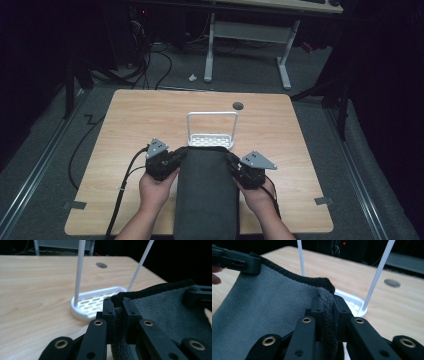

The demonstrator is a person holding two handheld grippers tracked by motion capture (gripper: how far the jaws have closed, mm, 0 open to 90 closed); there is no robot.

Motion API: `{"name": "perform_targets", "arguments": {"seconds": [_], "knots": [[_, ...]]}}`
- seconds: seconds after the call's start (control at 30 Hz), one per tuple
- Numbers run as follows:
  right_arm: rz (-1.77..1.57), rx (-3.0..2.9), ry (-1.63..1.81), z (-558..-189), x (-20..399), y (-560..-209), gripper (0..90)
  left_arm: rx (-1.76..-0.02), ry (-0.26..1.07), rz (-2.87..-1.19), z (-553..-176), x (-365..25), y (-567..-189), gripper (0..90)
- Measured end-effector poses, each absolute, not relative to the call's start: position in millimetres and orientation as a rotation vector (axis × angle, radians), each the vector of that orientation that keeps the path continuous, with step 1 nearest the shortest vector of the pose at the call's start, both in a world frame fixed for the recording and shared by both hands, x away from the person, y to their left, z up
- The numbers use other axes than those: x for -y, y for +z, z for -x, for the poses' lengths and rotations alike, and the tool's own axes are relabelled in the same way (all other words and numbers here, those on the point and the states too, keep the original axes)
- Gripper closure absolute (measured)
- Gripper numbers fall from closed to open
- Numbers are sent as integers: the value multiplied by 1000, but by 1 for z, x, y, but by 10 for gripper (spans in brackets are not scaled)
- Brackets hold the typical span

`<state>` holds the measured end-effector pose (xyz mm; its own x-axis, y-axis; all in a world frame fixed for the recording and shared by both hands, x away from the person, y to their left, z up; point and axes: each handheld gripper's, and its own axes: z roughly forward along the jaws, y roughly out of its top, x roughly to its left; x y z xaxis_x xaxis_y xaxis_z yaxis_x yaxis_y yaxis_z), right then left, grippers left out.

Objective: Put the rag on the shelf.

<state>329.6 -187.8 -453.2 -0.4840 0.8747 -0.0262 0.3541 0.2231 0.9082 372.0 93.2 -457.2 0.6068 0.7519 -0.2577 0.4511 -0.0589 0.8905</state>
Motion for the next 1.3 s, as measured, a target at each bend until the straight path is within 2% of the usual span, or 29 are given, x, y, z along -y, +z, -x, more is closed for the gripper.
{"name": "perform_targets", "arguments": {"seconds": [0.3,0.67,1.3], "knots": [[-1083,-1848,1275,-330,188,-418,816,-916,427,-1649,-370,-91,-411,821],[-1037,-1748,1312,-335,190,-379,816,-854,488,-1584,-377,-91,-374,825],[-999,-1662,1354,-343,190,-338,815,-788,545,-1535,-384,-88,-331,828]]}}
